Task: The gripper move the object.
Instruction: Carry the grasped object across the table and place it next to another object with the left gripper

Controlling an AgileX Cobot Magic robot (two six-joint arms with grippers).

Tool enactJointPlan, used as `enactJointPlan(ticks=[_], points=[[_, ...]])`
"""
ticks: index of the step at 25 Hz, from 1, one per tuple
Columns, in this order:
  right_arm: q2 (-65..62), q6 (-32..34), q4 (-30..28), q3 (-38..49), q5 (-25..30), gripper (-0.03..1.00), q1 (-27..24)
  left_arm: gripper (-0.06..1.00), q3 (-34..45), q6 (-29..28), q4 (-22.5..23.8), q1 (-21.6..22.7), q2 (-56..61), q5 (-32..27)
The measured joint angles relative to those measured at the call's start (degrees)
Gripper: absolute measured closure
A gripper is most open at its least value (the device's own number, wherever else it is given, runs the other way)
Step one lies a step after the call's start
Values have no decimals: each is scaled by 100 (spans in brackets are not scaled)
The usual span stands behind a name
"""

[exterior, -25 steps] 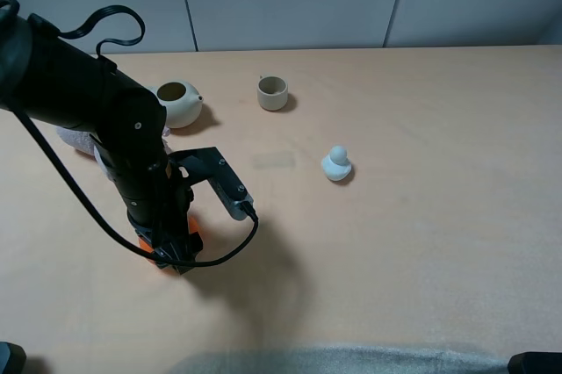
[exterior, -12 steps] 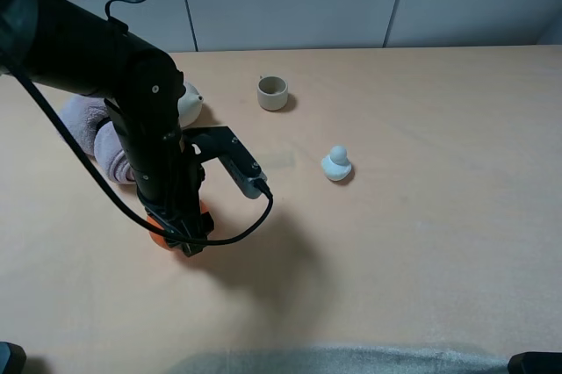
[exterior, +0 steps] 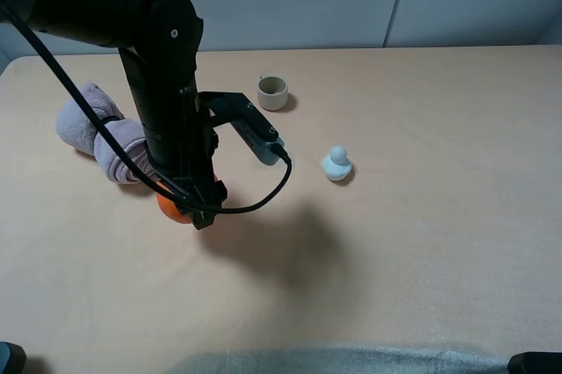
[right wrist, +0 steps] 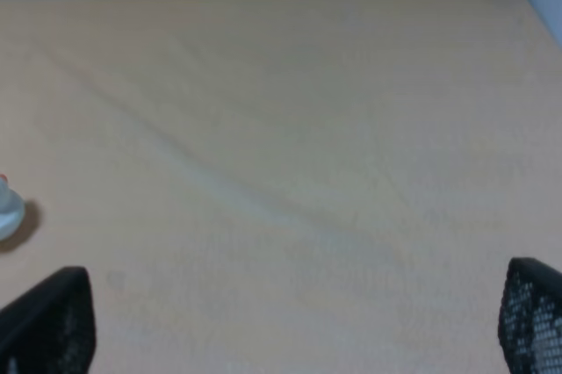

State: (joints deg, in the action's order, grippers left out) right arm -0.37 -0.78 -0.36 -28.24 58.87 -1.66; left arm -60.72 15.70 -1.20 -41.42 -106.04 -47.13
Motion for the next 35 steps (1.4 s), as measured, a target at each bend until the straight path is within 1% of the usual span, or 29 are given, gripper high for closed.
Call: enactJointPlan(ticks=[11, 16, 19, 23, 28, 35], points=[[0, 0, 36, 0, 0, 28, 0, 21, -951, -356, 34, 0, 0, -774], [0, 0, 36, 0, 0, 28, 0, 21, -1394, -772, 33, -13, 0, -929], [0, 0, 36, 0, 0, 28, 0, 21, -1542, -854, 26, -46, 0, -940], [0, 0, 36, 0, 0, 28, 0, 21, -1819, -922, -121, -66, 0, -947], [0, 0, 36, 0, 0, 28, 0, 21, -2096, -981, -121, -247, -58, -992], [0, 0, 36, 0, 0, 28, 0, 21, -3121, -985, -121, -601, -851, -1264]])
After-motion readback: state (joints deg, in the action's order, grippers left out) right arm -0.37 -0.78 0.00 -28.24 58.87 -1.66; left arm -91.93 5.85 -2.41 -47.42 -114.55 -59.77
